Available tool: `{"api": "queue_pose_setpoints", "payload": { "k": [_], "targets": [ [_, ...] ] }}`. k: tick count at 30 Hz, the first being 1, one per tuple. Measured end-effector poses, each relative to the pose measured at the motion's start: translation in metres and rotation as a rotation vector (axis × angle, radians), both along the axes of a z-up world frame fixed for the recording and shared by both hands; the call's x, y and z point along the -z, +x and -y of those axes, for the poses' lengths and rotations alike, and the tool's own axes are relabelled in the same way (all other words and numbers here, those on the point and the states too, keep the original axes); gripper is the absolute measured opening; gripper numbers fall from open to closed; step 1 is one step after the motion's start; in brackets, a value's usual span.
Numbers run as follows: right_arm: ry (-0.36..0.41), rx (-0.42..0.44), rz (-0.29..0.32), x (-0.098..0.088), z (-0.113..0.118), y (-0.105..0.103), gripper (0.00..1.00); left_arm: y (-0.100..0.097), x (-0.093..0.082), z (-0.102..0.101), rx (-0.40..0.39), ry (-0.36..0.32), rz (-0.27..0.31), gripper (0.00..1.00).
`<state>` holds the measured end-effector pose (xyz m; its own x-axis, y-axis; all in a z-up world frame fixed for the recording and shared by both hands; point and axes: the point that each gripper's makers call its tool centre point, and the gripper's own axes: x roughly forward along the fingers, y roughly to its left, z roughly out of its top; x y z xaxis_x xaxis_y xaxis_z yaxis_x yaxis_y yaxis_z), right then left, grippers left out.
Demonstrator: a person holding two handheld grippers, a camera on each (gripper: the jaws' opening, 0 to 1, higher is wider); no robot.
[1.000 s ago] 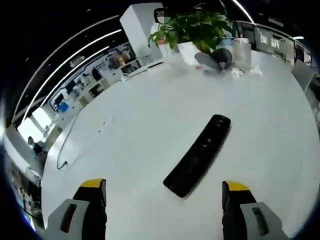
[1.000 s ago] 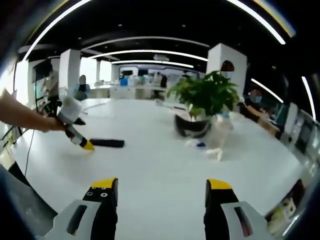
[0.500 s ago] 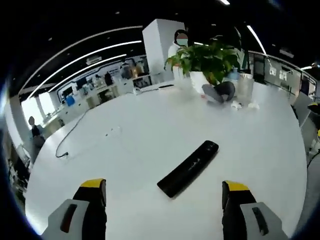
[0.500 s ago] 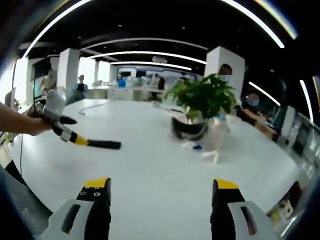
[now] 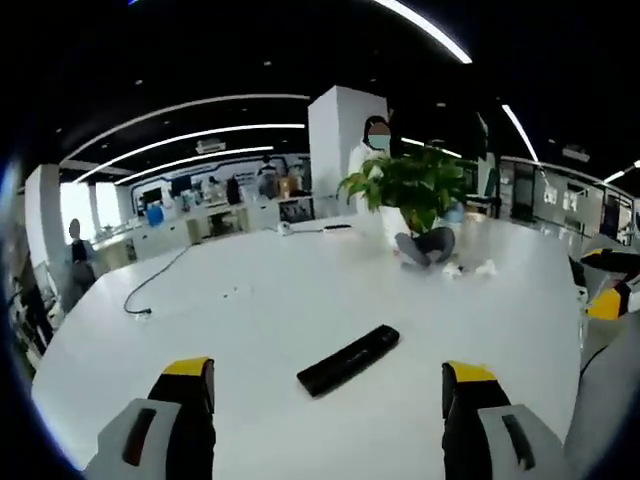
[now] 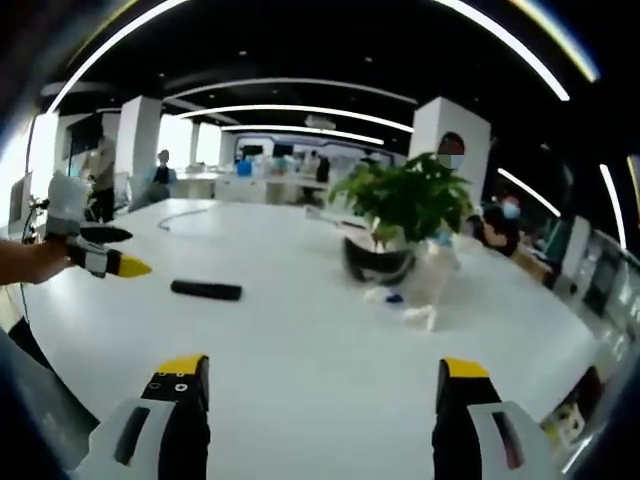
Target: Press the specified remote control buttons in sequence, fully releasing each button before pressing the next.
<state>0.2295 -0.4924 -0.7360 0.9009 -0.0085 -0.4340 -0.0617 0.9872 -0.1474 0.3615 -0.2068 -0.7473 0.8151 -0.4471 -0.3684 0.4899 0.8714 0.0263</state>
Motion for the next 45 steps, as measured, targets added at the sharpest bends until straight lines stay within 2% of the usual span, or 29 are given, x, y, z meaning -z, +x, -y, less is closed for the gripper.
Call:
{"api": "queue_pose_setpoints", "payload": {
  "k": [3, 7, 11, 13, 17, 21, 26, 29, 31, 35, 40, 41, 43, 45],
  "targets": [
    [-0.009, 0.003, -0.005, 0.001, 0.001, 0.000, 0.95, -0.011, -0.007, 0.000, -0.009, -0.020, 0.023, 0.97],
    [-0.013, -0.001, -0.006, 0.001, 0.000, 0.001, 0.95, -0.023, -0.008, -0.002, -0.016, -0.011, 0.024, 0.97],
    [-0.010, 0.000, -0.011, 0.002, 0.000, 0.001, 0.96, -0.037, -0.020, -0.009, -0.058, -0.074, 0.036, 0.98],
    [-0.007, 0.005, -0.006, 0.001, 0.001, 0.001, 0.96, -0.043, -0.022, -0.014, -0.072, -0.073, 0.046, 0.98],
    [0.003, 0.014, 0.014, -0.003, 0.003, 0.001, 0.95, -0.059, -0.021, -0.024, -0.107, -0.071, 0.033, 0.97],
    [-0.001, 0.014, -0.003, 0.000, 0.003, 0.000, 0.94, -0.080, -0.021, -0.038, -0.171, -0.057, 0.026, 0.97],
    [0.014, 0.006, -0.003, 0.000, 0.001, 0.000, 0.94, -0.102, -0.014, -0.047, -0.212, -0.055, 0.004, 0.97],
    [0.018, -0.001, -0.006, 0.000, -0.001, 0.000, 0.94, -0.108, -0.014, -0.052, -0.240, -0.068, 0.005, 0.97],
    [0.018, -0.010, -0.009, 0.001, -0.002, 0.000, 0.94, -0.109, -0.018, -0.057, -0.260, -0.060, 0.032, 0.97],
    [0.023, -0.019, -0.014, 0.002, -0.004, -0.001, 0.94, -0.115, -0.022, -0.062, -0.279, -0.037, 0.047, 0.96],
    [0.034, -0.022, -0.020, 0.003, -0.005, -0.001, 0.93, -0.122, -0.025, -0.075, -0.328, 0.060, 0.079, 0.96],
    [0.035, -0.024, -0.019, 0.002, -0.005, -0.001, 0.93, -0.120, -0.026, -0.079, -0.344, 0.069, 0.112, 0.96],
    [0.036, -0.027, -0.017, 0.002, -0.006, -0.001, 0.93, -0.121, -0.025, -0.081, -0.349, 0.078, 0.094, 0.95],
    [0.034, -0.028, -0.021, 0.002, -0.006, -0.002, 0.92, -0.120, -0.031, -0.082, -0.360, 0.039, 0.124, 0.94]
  ]
}}
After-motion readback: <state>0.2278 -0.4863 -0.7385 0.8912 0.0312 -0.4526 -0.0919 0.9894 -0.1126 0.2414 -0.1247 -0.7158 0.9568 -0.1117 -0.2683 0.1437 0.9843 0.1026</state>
